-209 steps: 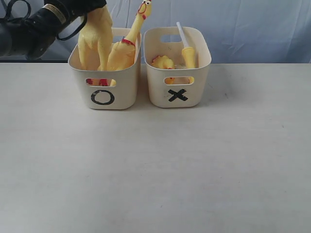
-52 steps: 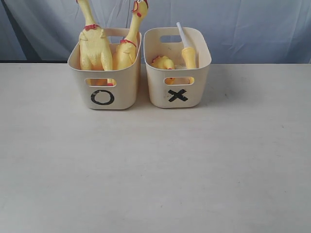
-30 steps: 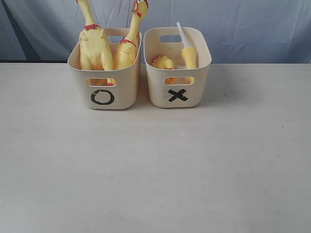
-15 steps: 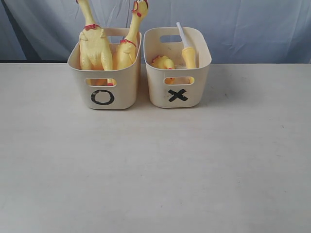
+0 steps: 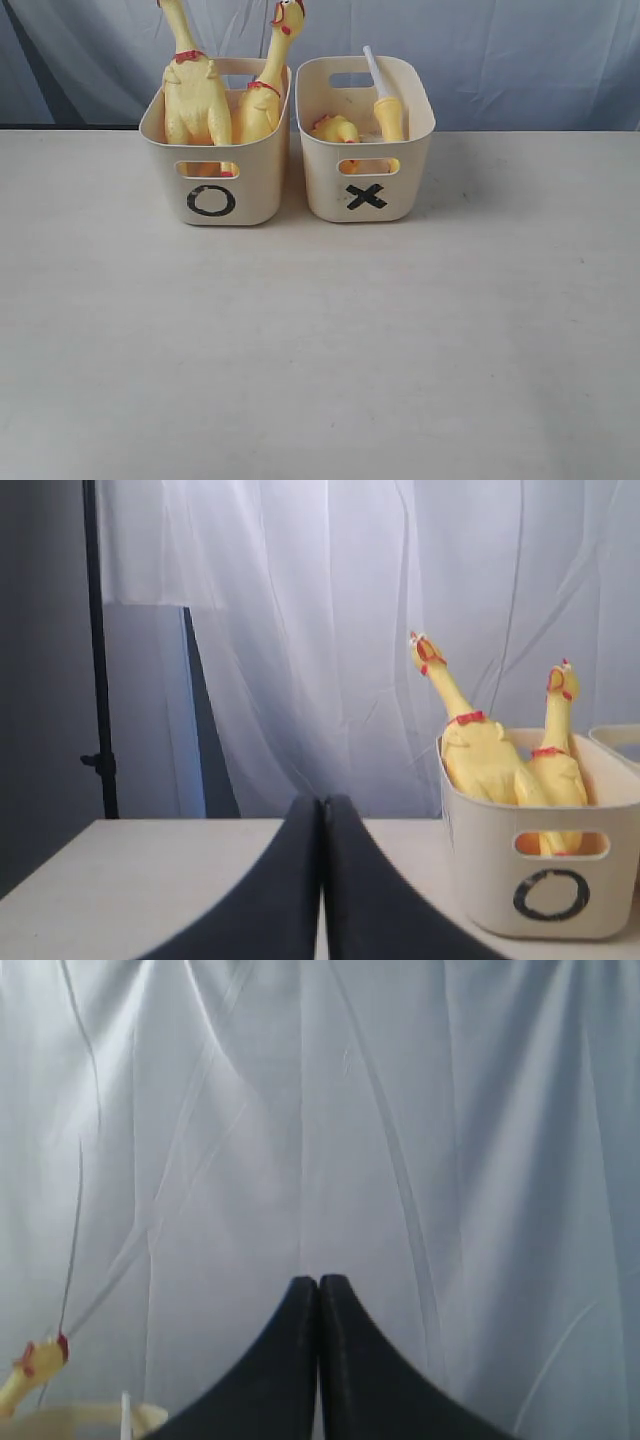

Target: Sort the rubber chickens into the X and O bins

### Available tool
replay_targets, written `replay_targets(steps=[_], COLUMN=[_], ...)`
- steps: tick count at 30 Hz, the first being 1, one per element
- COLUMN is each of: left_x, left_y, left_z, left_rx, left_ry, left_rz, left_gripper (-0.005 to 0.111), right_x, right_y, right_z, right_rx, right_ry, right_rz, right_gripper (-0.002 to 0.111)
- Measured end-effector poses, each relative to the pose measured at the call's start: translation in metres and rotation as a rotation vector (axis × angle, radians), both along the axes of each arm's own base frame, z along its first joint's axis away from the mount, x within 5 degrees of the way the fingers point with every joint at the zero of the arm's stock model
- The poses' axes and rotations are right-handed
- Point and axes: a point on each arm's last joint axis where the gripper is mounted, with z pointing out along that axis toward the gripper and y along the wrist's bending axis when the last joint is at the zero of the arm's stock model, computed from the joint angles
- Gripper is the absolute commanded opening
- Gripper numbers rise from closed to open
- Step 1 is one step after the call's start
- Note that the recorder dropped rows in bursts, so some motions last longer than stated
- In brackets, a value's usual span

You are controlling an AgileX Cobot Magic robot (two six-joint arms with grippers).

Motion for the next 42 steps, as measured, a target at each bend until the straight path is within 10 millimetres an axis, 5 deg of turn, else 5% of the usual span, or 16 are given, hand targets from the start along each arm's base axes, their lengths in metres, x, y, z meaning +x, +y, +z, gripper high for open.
replay_targets(steps=[8,33,42], left_x=[0.006,0.005,0.005], left_y=[0.0,0.001,0.001], left_z=[-0.034,-0.048,-0.048], left_rx=[0.024,0.009,0.009], left_ry=[0.103,0.252,0.253], left_rz=[-0.012,0.008,0.008], left_gripper=[0.0,0.0,0.0], right_x=[0.011,0.014,0.013], right_y=[0.003,0.005,0.005], right_z=[-0.038,-0.082,-0.086], right_rx=[-0.125,-0.168,-0.17], right_ry=[0.136,0.619,0.657], right_rz=[-0.014,0.034,0.038], right_gripper=[0.0,0.0,0.0])
